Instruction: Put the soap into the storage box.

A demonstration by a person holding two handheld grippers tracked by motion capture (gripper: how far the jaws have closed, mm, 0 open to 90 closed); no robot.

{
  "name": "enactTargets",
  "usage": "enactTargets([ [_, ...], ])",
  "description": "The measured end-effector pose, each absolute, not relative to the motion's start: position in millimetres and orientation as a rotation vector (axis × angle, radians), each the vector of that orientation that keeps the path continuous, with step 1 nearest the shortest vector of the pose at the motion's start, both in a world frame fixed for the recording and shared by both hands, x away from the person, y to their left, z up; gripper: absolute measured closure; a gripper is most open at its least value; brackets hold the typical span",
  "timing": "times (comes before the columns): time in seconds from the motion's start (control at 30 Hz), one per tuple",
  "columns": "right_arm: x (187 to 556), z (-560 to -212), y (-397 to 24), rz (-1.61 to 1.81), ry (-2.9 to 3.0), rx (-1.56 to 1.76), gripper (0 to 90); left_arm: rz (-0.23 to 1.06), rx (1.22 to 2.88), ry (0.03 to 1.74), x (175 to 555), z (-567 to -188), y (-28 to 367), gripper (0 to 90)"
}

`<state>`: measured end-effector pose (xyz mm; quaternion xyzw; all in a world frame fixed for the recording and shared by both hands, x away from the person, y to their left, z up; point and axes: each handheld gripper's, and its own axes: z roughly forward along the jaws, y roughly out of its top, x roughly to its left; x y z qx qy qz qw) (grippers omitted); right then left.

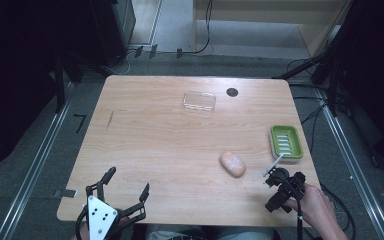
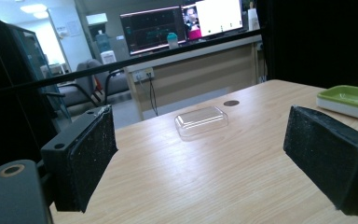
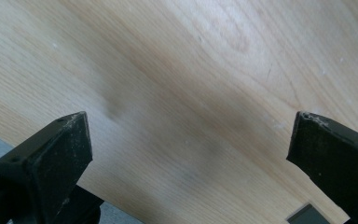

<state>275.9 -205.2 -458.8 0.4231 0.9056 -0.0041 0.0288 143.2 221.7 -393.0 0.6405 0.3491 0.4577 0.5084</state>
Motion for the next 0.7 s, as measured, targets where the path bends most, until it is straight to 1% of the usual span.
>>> enactTargets([
  [0.1,278.5,-455.9,-198.6,-0.013,2.801,1.291,0.0,1.104,1.568,0.820,143.4,-393.5,220.2,9.9],
  [0.2,281.6,-454.4,-191.8,-0.007,2.811,1.254,0.0,1.105,1.552,0.841,143.6,-393.3,222.3,9.9],
  [0.7,291.0,-446.0,-162.0,-0.022,2.833,1.191,0.0,1.103,1.551,0.836,143.5,-393.3,222.2,9.9],
])
